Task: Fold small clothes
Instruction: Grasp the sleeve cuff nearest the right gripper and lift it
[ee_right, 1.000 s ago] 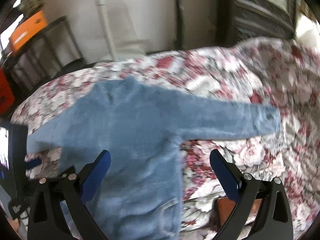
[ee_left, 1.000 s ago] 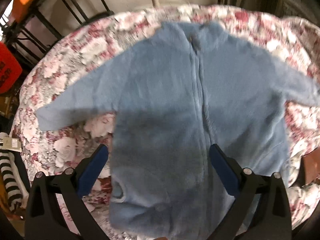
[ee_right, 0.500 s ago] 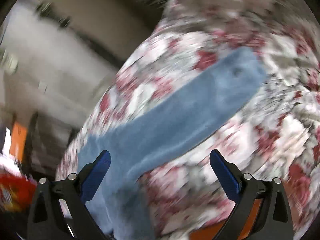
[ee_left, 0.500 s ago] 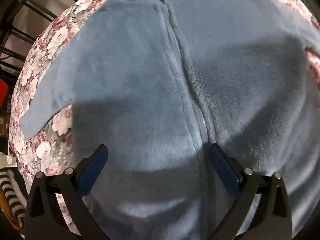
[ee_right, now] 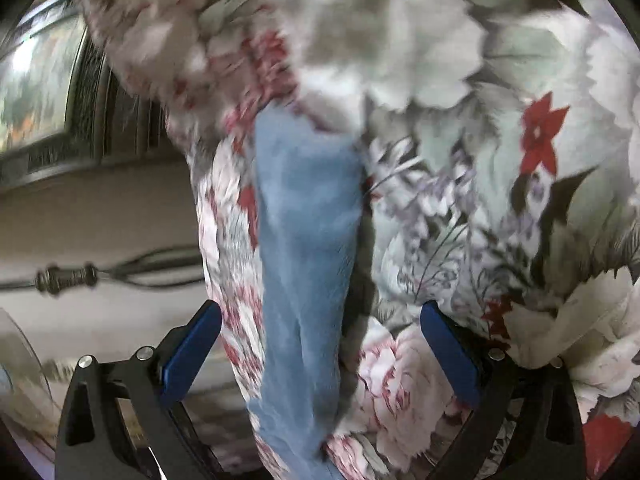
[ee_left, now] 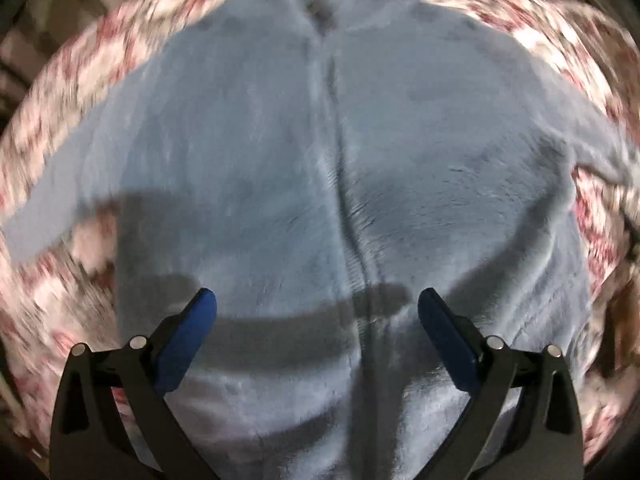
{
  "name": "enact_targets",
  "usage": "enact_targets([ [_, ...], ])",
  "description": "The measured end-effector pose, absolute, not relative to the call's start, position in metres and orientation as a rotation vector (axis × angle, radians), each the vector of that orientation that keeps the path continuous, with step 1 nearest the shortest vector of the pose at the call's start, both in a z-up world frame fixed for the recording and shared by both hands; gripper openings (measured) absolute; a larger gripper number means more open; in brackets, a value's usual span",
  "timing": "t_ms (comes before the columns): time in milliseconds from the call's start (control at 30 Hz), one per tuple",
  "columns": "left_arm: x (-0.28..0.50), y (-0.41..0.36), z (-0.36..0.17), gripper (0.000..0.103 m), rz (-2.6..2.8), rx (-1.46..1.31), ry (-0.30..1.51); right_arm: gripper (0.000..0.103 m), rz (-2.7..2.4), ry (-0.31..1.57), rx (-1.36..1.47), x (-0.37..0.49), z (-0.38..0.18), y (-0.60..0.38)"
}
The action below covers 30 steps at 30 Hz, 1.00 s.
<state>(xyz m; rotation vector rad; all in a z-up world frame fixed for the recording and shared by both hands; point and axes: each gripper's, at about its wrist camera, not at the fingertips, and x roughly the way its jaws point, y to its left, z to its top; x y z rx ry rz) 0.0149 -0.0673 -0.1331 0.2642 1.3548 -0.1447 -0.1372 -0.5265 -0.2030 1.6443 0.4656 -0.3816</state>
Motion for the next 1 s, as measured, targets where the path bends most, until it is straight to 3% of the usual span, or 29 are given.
enact_targets([
  [133, 0.008, -0.080, -0.133, 0.098, -0.160, 0.362, 1.336, 0.100, -0.343, 0.581, 1.589, -0.126, -0.200, -0.529],
  [200, 0.008, -0.079, -0.133, 0.098, -0.155, 0.359, 1.340, 0.088, -0.408, 0.526, 1.596, -0.137, -0.195, -0.526],
  [267, 0.010, -0.075, -0.135, 0.098, -0.151, 0.339, 1.340, 0.063, -0.398, 0.493, 1.559, -0.136, -0.188, -0.525],
  [333, 0.013, -0.072, -0.131, 0.098, -0.148, 0.315, 1.340, 0.058, -0.406, 0.560, 1.500, -0.128, -0.190, -0.527],
  [367, 0.016, -0.068, -0.130, 0.098, -0.147, 0.308, 1.340, 0.052, -0.418, 0.547, 1.527, -0.131, -0.196, -0.527],
  [533, 0.013, -0.070, -0.129, 0.098, -0.148, 0.304, 1.345, 0.042, -0.395, 0.490, 1.481, -0.126, -0.187, -0.531],
  [600, 0.013, -0.070, -0.129, 0.098, -0.150, 0.310, 1.342, 0.026, -0.418, 0.502, 1.414, -0.119, -0.181, -0.530],
  [633, 0.014, -0.069, -0.128, 0.098, -0.148, 0.314, 1.338, 0.012, -0.429, 0.500, 1.399, -0.117, -0.179, -0.529],
  [1000, 0.022, -0.056, -0.106, 0.098, -0.103, 0.288, 1.287, 0.011, -0.344, 0.494, 1.193, -0.089, -0.102, -0.483],
])
